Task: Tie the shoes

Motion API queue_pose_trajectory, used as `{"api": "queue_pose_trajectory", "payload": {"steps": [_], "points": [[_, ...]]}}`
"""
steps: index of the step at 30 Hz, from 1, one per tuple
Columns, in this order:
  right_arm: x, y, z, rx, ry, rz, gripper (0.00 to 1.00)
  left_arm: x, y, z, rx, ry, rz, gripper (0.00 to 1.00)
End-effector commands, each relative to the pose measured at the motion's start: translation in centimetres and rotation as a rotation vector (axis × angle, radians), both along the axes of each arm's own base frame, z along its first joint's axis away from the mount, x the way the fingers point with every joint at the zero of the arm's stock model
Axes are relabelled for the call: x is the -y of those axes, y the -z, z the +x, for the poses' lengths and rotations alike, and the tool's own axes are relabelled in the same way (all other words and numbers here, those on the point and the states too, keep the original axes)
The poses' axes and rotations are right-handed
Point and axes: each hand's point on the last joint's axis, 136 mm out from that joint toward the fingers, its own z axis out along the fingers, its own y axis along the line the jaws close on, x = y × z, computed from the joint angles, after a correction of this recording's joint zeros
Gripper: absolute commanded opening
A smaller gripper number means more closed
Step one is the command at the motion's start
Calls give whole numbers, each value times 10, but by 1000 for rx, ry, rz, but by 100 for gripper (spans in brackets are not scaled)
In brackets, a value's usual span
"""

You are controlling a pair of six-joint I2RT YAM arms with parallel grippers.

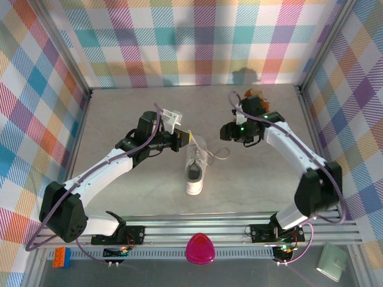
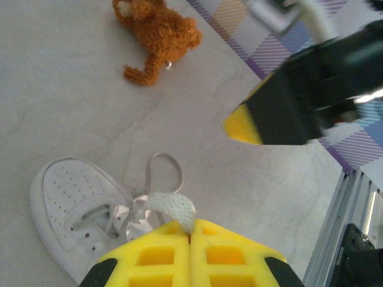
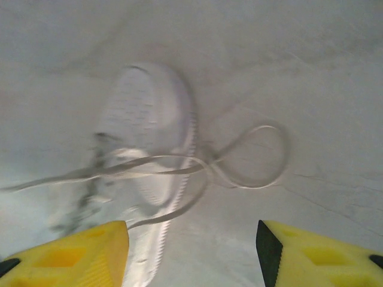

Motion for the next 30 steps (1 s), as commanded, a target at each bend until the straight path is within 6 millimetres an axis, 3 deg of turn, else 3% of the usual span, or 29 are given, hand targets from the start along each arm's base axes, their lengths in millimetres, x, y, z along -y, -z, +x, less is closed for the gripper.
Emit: {"api": "queue_pose_trajectory", "payload": {"steps": [1, 12, 14, 16, 17, 19, 23, 26, 30], "points": [[18, 54, 0, -118, 16, -170, 59, -9, -12, -8, 18, 16, 11, 0], [30, 149, 7, -287, -38, -507, 59, -27, -34, -13, 53, -7, 14, 0], [30, 157, 6, -305, -47, -517, 49, -32, -39, -13, 59, -18, 16, 0], [29, 161, 3, -308, -63, -522, 22, -40, -43, -15, 56, -32, 29, 0], [29, 161, 1, -303, -69, -522, 14, -44, -46, -14, 58, -44, 34, 0], [30, 154, 2, -268, -75, -518, 0, -57, -57, -11, 70, -80, 37, 0], [44, 120, 12, -133, -48, -550, 0, -93, -83, -4, 94, -183, 32, 0], [58, 81, 26, -13, -9, -558, 0, -122, -107, 0, 118, -277, 37, 0], [72, 29, 41, 137, 36, -563, 0, -163, -122, 2, 129, -431, 79, 0]]}}
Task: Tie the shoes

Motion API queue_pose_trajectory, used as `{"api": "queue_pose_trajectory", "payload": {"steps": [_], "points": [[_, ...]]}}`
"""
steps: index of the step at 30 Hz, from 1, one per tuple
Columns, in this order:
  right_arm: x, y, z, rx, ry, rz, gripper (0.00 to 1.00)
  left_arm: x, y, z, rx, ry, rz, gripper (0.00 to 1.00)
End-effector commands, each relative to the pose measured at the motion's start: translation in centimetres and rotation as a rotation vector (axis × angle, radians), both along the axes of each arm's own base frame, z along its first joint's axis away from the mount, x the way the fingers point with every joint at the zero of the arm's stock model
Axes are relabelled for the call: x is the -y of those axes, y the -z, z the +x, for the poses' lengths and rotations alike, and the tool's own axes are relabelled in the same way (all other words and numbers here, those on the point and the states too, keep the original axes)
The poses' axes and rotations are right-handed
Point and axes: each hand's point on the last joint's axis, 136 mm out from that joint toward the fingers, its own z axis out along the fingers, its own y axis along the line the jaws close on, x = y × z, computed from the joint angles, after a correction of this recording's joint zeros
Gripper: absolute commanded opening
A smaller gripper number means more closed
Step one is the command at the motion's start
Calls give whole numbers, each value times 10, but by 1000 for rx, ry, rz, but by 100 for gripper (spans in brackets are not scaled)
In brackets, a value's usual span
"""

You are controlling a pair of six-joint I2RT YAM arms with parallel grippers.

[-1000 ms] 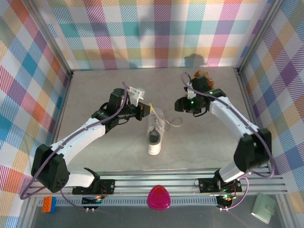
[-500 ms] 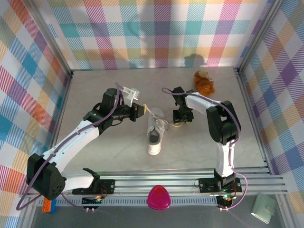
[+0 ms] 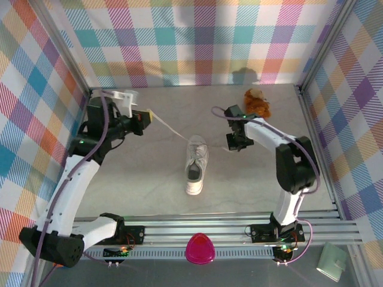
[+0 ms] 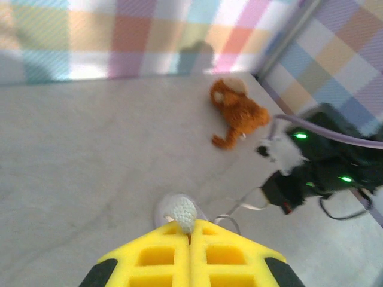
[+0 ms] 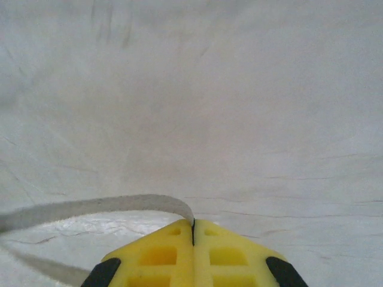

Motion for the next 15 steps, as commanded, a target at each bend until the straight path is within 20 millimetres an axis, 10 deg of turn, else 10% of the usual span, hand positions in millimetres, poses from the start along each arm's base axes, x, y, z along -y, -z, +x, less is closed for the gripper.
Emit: {"api": "queue_pose_trajectory", "payload": {"steps": [1, 7, 15], "points": [[18, -56, 17, 172, -3, -46, 0, -36, -8, -9, -15, -139, 45, 0], [41, -98, 17, 268, 25, -39, 0, -95, -2, -17, -43, -408, 62, 0], [52, -102, -5, 268, 46, -20, 0, -164, 23, -35, -127, -716, 31, 0]]}}
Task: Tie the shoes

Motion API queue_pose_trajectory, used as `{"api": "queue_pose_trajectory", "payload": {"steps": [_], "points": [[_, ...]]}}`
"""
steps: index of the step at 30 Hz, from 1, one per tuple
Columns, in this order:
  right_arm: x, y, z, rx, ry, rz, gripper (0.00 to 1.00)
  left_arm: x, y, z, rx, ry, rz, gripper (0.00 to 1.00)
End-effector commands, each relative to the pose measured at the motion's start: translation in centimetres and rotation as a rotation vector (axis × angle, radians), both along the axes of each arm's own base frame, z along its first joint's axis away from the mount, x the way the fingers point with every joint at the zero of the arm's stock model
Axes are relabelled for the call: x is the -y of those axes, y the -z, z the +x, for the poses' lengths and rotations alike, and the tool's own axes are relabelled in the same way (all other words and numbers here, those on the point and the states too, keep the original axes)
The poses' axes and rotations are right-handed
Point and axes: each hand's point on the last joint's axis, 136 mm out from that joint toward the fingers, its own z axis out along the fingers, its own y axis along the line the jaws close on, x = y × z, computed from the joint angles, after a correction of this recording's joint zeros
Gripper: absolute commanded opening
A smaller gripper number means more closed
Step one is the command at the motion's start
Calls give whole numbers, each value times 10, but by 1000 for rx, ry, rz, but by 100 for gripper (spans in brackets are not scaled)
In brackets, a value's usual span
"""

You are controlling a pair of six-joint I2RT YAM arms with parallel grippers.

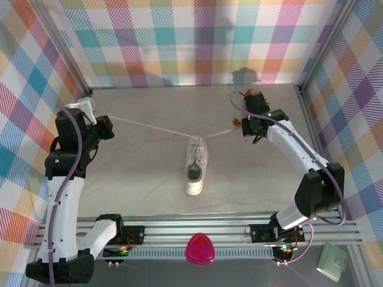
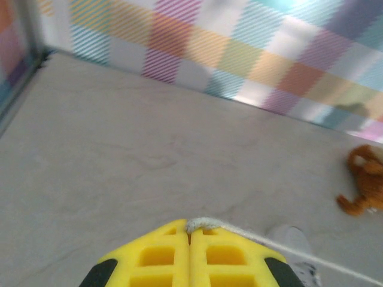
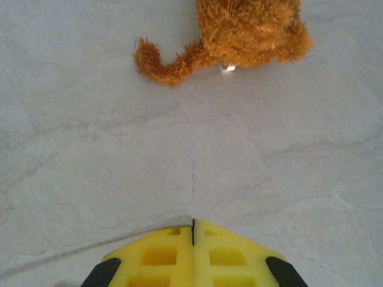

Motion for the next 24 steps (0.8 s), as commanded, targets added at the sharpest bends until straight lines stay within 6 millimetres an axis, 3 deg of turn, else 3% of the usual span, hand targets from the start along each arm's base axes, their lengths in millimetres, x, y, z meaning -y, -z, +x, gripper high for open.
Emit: {"api": "queue_pose_trajectory", "payload": {"steps": [1, 6, 12, 18, 24], "points": [[10, 1, -18, -21, 11, -7, 0, -32, 21, -12, -60, -167, -42, 0], [13, 9, -44, -41, 22, 29, 0, -46, 65, -18, -161, -262, -139, 0], [24, 35, -65, -106, 22, -5, 0, -55, 118, -27, -267, -365, -291, 0], [32, 51, -68, -151, 45, 8, 0, -78, 149, -46, -324, -494, -335, 0], [43, 55, -84, -172, 75, 19, 0, -93, 172, -61, -365, -618, -432, 0]]}}
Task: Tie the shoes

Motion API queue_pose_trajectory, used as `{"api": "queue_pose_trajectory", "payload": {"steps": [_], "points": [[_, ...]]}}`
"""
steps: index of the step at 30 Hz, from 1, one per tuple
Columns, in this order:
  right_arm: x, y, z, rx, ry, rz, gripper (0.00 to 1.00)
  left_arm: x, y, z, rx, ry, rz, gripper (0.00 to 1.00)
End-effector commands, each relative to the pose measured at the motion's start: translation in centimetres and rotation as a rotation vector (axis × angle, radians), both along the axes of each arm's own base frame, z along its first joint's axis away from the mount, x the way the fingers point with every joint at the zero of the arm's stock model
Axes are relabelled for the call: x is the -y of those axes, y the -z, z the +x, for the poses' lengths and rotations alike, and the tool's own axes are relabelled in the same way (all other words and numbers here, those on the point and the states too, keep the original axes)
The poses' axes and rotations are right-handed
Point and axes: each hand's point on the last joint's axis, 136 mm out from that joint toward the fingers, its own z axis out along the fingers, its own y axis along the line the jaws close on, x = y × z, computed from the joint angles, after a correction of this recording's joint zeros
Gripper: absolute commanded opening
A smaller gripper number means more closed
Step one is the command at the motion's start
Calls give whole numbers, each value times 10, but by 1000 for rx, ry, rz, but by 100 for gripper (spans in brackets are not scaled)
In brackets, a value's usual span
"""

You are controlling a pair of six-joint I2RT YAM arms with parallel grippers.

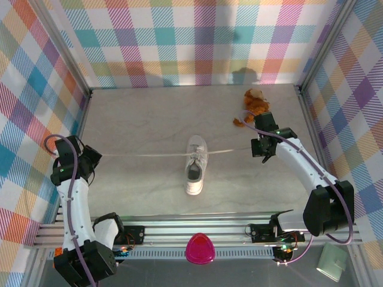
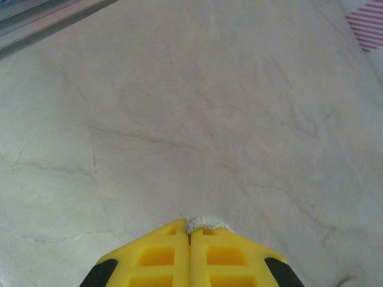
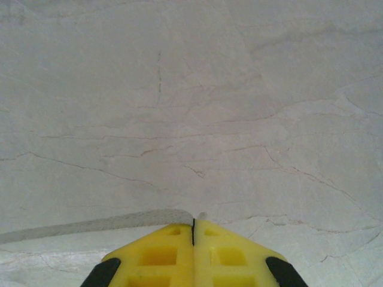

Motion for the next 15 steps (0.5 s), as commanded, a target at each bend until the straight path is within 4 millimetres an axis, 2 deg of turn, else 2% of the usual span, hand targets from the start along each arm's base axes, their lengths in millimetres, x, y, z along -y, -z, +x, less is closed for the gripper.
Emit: {"api": "queue_pose_trajectory", "payload": {"steps": [1, 5, 8, 15], "points": [[3, 2, -17, -23, 18, 31, 0, -5, 12, -11, -16, -80, -66, 0], [0, 18, -31, -61, 37, 67, 0, -13, 25, -13, -29, -126, -92, 0], [-2, 22, -31, -69, 43, 80, 0, -22, 33, -12, -28, -159, -98, 0], [21, 18, -28, -70, 100, 50, 0, -42, 41, -17, -72, -202, -55, 0]]}}
